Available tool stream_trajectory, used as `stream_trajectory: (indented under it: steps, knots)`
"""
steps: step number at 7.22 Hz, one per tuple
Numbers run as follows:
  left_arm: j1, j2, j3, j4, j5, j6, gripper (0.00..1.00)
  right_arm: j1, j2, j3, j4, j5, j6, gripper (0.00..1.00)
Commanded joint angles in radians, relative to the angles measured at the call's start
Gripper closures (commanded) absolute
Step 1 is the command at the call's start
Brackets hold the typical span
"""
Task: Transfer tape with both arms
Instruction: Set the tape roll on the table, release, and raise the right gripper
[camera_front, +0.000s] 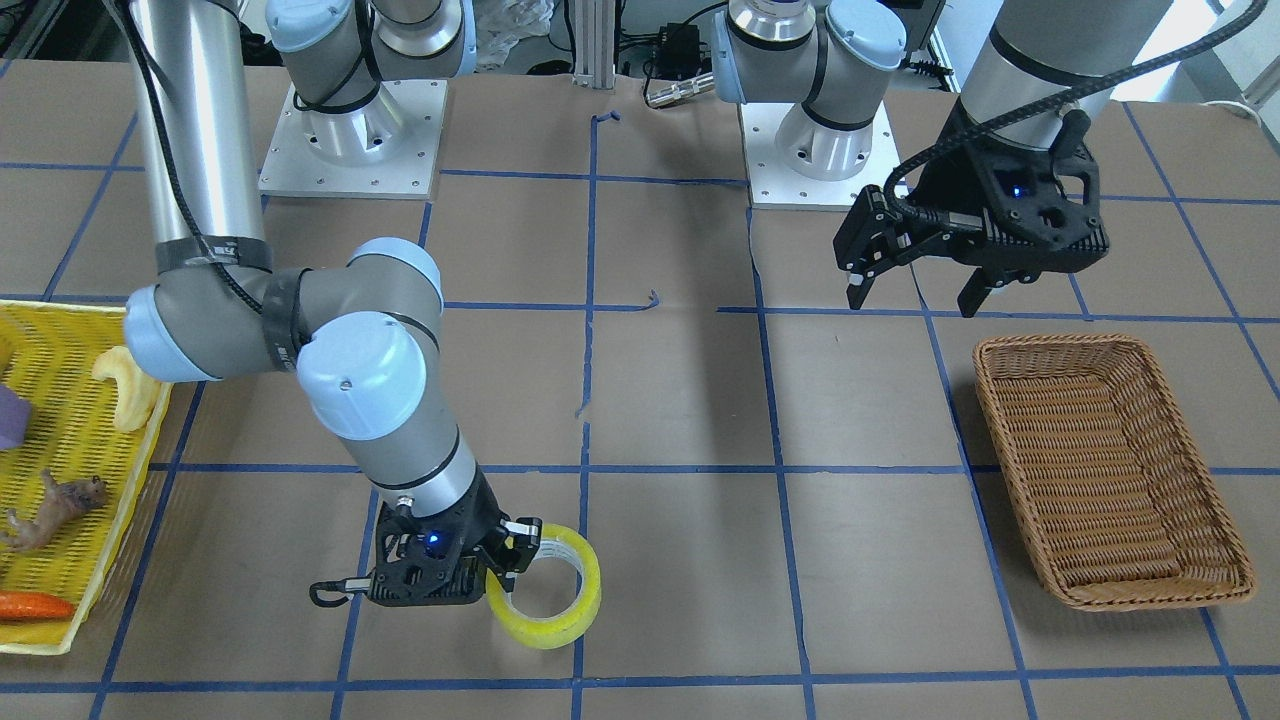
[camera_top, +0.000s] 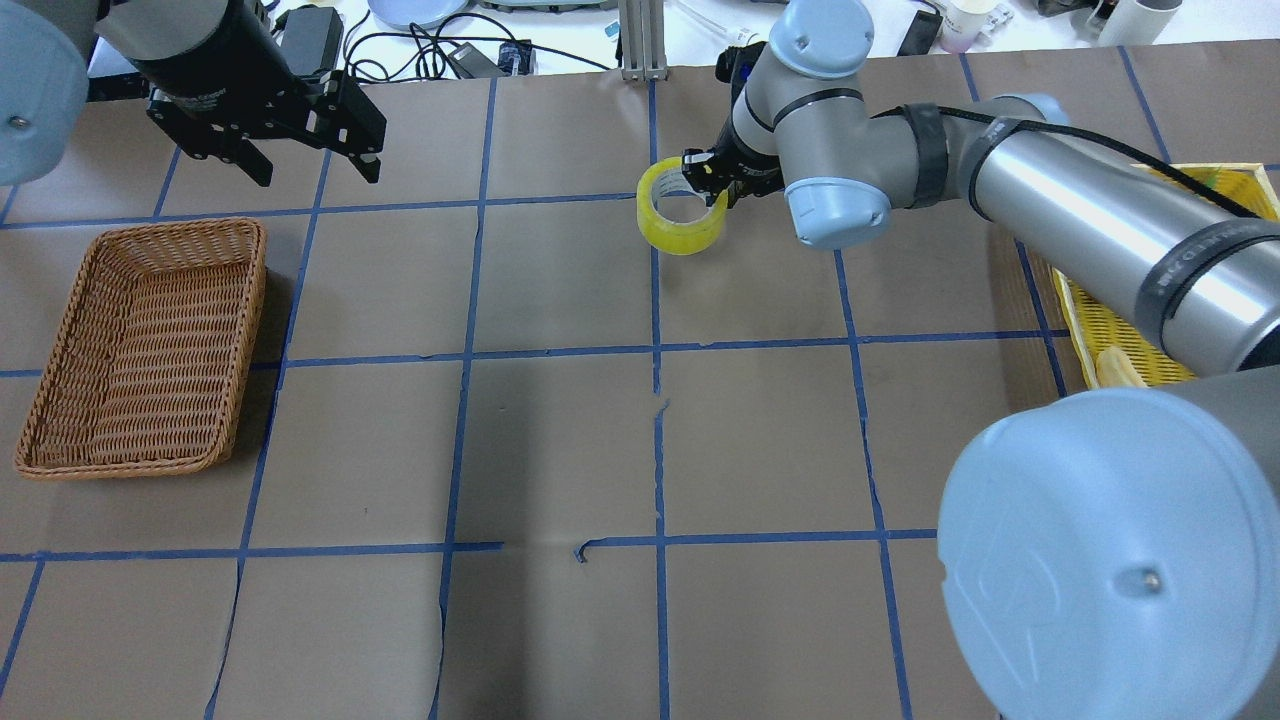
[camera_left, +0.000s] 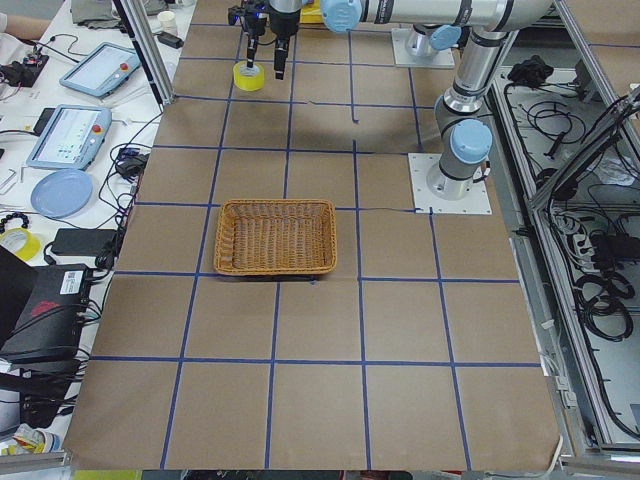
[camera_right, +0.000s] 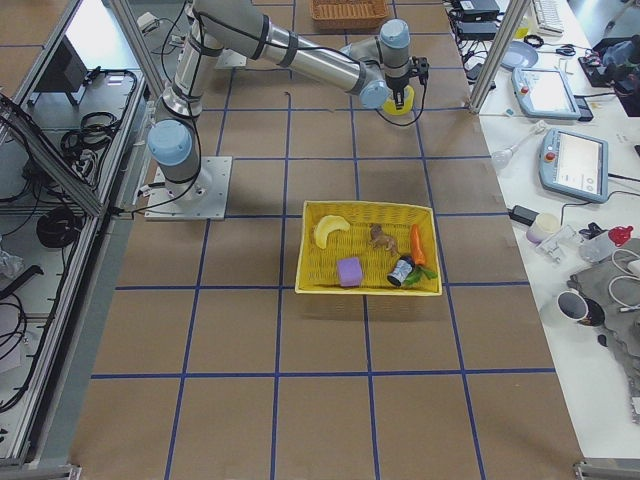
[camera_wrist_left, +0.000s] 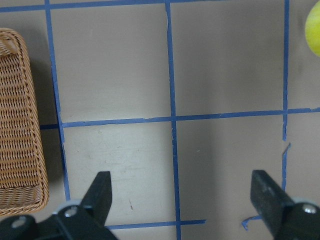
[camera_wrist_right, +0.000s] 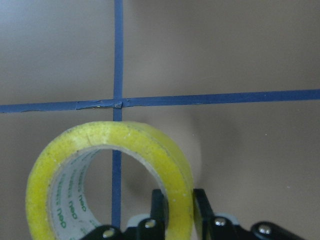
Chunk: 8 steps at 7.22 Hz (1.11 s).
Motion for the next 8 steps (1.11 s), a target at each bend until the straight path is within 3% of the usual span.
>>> stream_trajectory:
  steps: [1, 2, 3, 4, 5, 7, 8]
  knots:
    - [0.0, 0.0, -0.001, 0.0, 0.001, 0.0, 0.0, 0.033, 0.029, -0.006, -0.005, -0.033, 0.014, 1.0]
    - [0.0, 0.0, -0.001, 0.0, -0.001, 0.0, 0.0, 0.044, 0.039, -0.007, -0.007, -0.032, 0.016, 1.0]
    - [0.0, 0.002, -0.001, -0.002, 0.0, 0.0, 0.0, 0.044, 0.042, -0.006, -0.007, -0.036, 0.016, 0.8]
    - [-0.002, 0.0, -0.001, 0.0, -0.001, 0.0, 0.0, 0.044, 0.043, -0.006, -0.005, -0.038, 0.014, 0.06]
    - [0.0, 0.002, -0.001, 0.0, 0.0, 0.0, 0.0, 0.044, 0.04, -0.009, -0.004, -0.036, 0.016, 0.0]
    - [0.0, 0.0, -0.001, 0.0, -0.001, 0.0, 0.0, 0.042, -0.004, -0.013, 0.013, -0.039, 0.002, 0.0]
    - [0.0, 0.0, 0.001, 0.0, 0.0, 0.0, 0.0, 0.029, -0.077, -0.015, 0.118, -0.048, -0.019, 0.0]
